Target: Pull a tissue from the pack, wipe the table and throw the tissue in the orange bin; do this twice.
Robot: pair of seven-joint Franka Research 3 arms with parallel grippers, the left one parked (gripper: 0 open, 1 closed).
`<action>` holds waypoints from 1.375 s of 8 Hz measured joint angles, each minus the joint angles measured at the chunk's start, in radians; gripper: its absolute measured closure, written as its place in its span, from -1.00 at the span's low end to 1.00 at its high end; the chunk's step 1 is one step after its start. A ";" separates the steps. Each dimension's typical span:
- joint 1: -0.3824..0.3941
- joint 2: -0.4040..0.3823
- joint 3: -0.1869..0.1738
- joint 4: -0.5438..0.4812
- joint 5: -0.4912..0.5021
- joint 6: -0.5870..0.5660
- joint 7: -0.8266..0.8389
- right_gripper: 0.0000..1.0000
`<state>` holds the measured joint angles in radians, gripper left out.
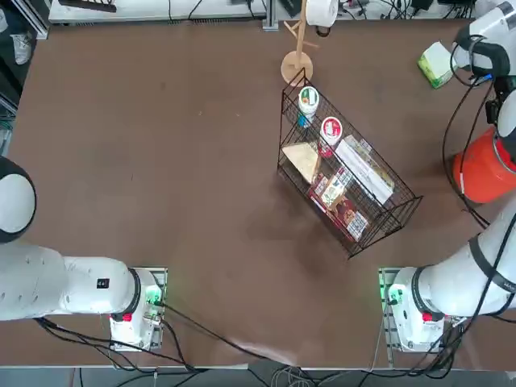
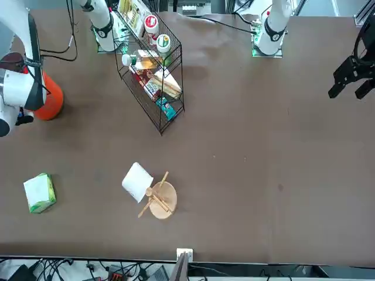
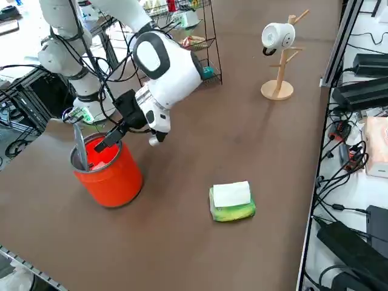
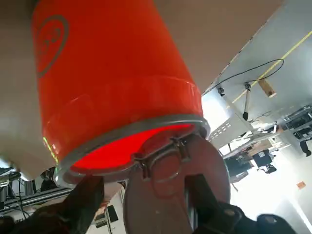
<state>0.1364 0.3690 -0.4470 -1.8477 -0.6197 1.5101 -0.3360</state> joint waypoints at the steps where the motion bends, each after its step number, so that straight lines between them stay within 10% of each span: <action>1: 0.007 -0.007 0.013 0.035 0.016 -0.011 -0.015 -0.99; 11: 0.029 -0.067 0.024 0.561 0.630 -0.070 -0.119 -1.00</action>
<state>0.1650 0.3018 -0.4233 -1.2870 0.0099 1.4404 -0.4553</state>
